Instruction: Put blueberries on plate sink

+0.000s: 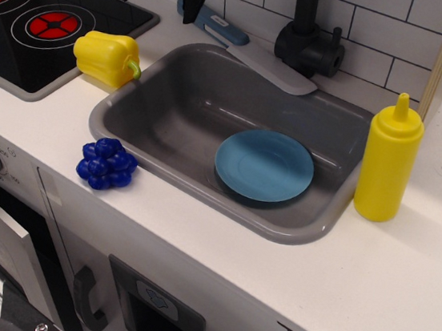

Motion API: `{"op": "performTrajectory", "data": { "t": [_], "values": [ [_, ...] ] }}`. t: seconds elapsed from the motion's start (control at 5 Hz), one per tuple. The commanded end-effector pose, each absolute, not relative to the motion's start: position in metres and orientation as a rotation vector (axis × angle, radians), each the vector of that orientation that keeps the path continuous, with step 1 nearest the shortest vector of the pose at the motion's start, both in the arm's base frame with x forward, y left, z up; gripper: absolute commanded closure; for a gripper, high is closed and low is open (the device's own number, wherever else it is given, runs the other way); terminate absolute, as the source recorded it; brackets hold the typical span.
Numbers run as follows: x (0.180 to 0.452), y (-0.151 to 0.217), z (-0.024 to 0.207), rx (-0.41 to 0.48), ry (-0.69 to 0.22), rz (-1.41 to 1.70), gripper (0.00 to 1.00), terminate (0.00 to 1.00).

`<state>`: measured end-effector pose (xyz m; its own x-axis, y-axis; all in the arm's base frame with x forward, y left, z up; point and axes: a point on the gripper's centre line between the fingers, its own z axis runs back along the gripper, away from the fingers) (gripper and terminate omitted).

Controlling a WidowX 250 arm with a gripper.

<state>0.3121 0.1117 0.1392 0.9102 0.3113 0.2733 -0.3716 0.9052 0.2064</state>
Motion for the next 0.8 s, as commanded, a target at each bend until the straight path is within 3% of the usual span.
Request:
{"op": "performTrajectory", "data": {
  "t": [0.0,0.2,0.6],
  "values": [
    [0.312,0.112,0.139,0.259,-0.238,0.356,0.0,0.0],
    [0.293,0.109,0.14,0.215,-0.183,0.268,0.0,0.0],
    [0.246,0.121,0.132,0.229,-0.18,0.136,0.0,0.0]
  ]
}}
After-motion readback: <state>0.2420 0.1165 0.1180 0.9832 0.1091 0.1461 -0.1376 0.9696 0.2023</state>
